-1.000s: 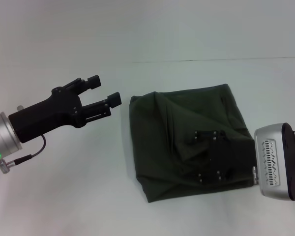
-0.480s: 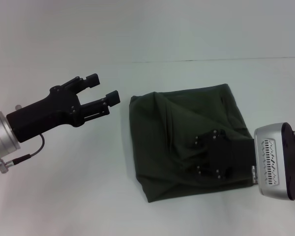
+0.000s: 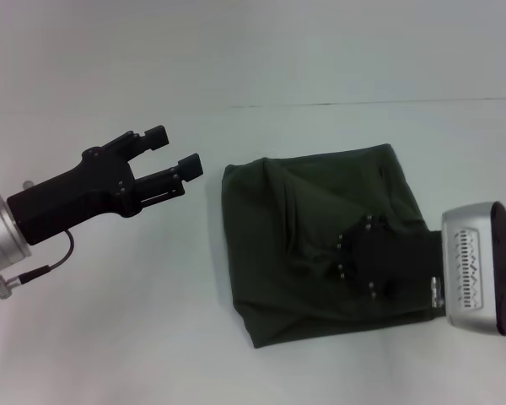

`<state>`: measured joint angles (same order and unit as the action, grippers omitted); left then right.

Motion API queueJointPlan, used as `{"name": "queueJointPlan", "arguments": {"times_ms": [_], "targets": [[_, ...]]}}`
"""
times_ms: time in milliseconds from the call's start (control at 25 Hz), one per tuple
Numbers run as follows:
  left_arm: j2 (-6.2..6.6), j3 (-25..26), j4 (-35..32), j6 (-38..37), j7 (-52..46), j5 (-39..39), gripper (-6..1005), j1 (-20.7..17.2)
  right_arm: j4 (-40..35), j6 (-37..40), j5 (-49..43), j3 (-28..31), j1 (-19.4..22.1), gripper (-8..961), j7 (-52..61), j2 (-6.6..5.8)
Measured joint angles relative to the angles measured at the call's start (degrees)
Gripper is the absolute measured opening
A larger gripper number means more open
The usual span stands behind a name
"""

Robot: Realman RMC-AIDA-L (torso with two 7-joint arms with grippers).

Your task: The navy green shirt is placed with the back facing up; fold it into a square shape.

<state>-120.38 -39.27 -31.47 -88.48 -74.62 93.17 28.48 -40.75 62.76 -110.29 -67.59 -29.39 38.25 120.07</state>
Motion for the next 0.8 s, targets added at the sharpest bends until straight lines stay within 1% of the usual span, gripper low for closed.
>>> {"name": "queueJointPlan", "arguments": {"times_ms": [160,360,440,520,680,800], "targets": [[0.04,0.00,-0.30,-0.57,-0.06,0.00,910,0.00,-0.30,2.32,1.77,0.53,0.22,121,0.12,-0.39],[0.05,-0.03,-0.60,-1.11,-0.89,0.00,910,0.06,-1.70,3.27,0.45,0.91,0.13,105,2.35,-0.45],[0.02,-0.08,-0.61,-1.16,-0.90,0.00,909,0.09,-1.99,3.97,0.82,1.91,0.08,108,2.86,-0.45],[-0.12,-0.14,-0.61,-1.21,-0.90,0.00,909,0.09,-2.23,5.62,1.68,4.15,0.08,110,3.64,-0.46],[-0.37,-0.09,-0.60,-1.61,-0.95,-0.10,909,0.04,-2.25,9.49,3.00,10.91,-0.86,115,7.76,-0.54],[-0.38,-0.21,-0.54,-1.75,-2.07,-0.08,910,0.02,-1.77,9.77,3.09,14.60,-1.50,119,13.18,-0.50]]}}
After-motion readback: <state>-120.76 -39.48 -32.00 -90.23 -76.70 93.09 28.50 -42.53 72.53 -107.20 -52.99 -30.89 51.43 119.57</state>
